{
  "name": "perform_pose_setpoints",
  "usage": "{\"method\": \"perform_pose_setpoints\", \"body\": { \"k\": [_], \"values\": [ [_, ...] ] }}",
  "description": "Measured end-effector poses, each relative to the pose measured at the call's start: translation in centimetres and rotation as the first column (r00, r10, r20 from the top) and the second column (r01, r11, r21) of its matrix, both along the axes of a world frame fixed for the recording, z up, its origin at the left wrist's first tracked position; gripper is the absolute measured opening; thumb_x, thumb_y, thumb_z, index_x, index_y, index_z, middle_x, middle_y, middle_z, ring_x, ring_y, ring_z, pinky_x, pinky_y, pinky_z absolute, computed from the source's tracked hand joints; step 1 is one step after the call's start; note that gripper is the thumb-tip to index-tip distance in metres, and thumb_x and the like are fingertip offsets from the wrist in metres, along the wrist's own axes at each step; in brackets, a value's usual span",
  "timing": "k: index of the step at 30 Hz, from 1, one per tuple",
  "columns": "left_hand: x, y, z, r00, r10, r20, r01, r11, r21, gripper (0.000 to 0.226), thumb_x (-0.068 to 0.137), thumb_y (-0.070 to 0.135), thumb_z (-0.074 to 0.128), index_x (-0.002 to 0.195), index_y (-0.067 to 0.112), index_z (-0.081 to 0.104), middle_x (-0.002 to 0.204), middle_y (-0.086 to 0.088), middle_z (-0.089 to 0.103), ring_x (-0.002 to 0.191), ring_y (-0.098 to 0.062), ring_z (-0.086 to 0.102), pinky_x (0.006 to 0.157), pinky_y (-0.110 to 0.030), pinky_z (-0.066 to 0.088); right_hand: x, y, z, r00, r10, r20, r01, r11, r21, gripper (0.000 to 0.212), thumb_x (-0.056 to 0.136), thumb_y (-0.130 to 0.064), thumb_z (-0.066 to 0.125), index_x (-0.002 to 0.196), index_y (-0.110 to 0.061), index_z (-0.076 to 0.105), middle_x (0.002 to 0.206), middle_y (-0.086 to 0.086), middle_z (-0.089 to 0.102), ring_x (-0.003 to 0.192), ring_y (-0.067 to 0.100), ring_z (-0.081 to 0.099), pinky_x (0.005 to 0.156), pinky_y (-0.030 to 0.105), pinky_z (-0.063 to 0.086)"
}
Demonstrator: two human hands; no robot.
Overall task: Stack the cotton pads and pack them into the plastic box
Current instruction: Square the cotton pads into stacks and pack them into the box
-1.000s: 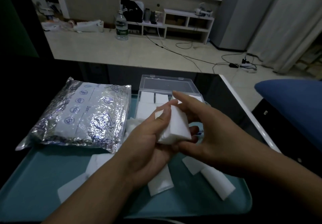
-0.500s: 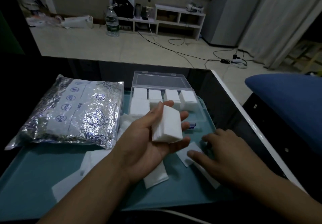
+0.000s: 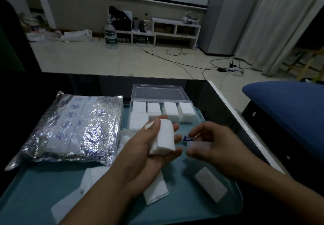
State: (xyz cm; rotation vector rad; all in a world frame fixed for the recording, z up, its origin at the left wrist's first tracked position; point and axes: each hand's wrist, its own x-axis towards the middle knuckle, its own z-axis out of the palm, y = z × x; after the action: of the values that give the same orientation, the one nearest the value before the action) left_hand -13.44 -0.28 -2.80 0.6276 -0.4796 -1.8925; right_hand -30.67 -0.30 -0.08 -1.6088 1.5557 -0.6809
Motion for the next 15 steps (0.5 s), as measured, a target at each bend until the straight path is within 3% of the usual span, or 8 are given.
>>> {"method": "perform_pose_setpoints", "body": {
  "k": [4,6,8,11,15],
  "values": [
    [0.1,-0.2,-0.2,1.000,0.024,-0.005,-0.023,1.000,0.017,0.033,0.081,0.028,0.057,0.111,0.016,0.064,0.107,-0.016,0.070,0.077,-0.024,0.066,0.059,-0.036,0.057,-1.4,-0.3,1.9,0.985,0.034,-0.168,-0.071,0.973,-0.221,0.014,0.081,-0.017,0.071,0.085,-0.030,0.065,0.082,-0.011,0.068,0.081,-0.008,0.064,0.070,0.011,0.053],
    [0.1,-0.2,-0.3,1.000,0.025,-0.013,-0.024,1.000,0.017,0.033,0.082,0.028,0.057,0.111,0.015,0.064,0.106,-0.016,0.070,0.076,-0.024,0.066,0.059,-0.035,0.057,-1.7,-0.3,2.1,0.951,0.063,-0.303,-0.144,0.957,-0.251,0.024,0.088,-0.016,0.063,0.087,-0.040,0.062,0.087,-0.019,0.066,0.085,-0.010,0.062,0.073,0.009,0.051],
    [0.0,-0.2,-0.3,1.000,0.024,-0.013,-0.024,1.000,0.015,0.033,0.082,0.028,0.057,0.111,0.015,0.064,0.105,-0.016,0.070,0.076,-0.024,0.066,0.059,-0.036,0.057,-1.8,-0.3,2.1,0.927,0.106,-0.361,-0.194,0.956,-0.218,0.036,0.093,-0.009,0.056,0.091,-0.045,0.060,0.092,-0.016,0.067,0.081,-0.007,0.063,0.070,0.011,0.051],
    [-0.1,-0.2,-0.4,0.999,0.032,0.005,-0.032,0.999,0.007,0.032,0.082,0.027,0.057,0.111,0.014,0.064,0.103,-0.016,0.070,0.077,-0.025,0.066,0.058,-0.036,0.057,-1.5,-0.2,2.3,0.985,0.122,-0.118,-0.139,0.978,-0.152,0.031,0.092,-0.007,0.059,0.099,-0.036,0.063,0.085,-0.005,0.072,0.079,-0.001,0.067,0.067,0.009,0.050],
    [-0.2,-0.1,-0.5,0.999,0.037,0.035,-0.037,0.999,-0.015,0.033,0.079,0.026,0.058,0.109,0.015,0.065,0.101,-0.016,0.071,0.076,-0.025,0.068,0.059,-0.039,0.058,-1.5,-0.5,2.6,0.976,-0.043,0.216,0.044,0.999,0.002,0.010,0.083,-0.020,0.066,0.090,-0.022,0.073,0.087,-0.004,0.074,0.085,0.012,0.069,0.069,0.022,0.054]
  ]
}}
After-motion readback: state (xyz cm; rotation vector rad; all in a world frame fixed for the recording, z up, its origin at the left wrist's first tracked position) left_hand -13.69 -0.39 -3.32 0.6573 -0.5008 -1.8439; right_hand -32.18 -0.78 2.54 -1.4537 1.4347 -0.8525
